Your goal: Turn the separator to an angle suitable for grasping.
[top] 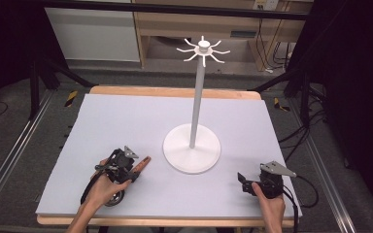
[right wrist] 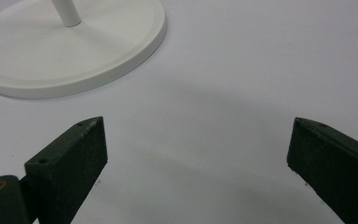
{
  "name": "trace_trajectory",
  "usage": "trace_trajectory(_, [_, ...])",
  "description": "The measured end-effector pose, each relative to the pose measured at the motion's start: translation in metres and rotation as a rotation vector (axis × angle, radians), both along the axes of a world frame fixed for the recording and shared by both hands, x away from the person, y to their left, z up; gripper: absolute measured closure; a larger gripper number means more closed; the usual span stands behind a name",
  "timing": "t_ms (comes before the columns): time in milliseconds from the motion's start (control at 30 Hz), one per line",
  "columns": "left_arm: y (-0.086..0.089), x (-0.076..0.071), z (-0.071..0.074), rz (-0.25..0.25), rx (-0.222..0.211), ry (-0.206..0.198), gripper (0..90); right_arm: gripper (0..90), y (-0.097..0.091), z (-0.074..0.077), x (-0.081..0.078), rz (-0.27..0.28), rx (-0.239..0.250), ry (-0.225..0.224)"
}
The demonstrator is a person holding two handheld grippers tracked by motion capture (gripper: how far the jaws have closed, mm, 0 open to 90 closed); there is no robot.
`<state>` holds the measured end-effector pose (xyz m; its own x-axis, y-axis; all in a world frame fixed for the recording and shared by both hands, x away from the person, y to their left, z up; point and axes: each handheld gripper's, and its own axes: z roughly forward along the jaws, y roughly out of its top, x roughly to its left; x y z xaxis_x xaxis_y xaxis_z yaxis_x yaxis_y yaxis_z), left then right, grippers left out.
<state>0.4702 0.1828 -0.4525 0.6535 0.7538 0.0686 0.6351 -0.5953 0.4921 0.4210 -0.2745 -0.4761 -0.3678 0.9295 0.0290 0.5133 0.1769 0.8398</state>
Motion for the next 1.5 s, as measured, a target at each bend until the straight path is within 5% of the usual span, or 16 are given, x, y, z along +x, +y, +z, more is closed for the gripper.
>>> trace_trajectory(467, [-0.016,0.016,0.002,-0.032,0.057,0.046,60.4,5.7,-0.001,0.0,0.0,0.003,0.015,0.017])
trace_trajectory(1000, [-0.013,0.024,0.001,-0.015,0.032,0.117,62.4,5.7,-0.001,0.0,0.0,0.004,0.022,0.023])
trace_trajectory(1500, [-0.016,0.026,0.003,0.015,0.039,0.133,67.1,5.7,-0.002,-0.001,0.001,0.01,0.021,0.032])
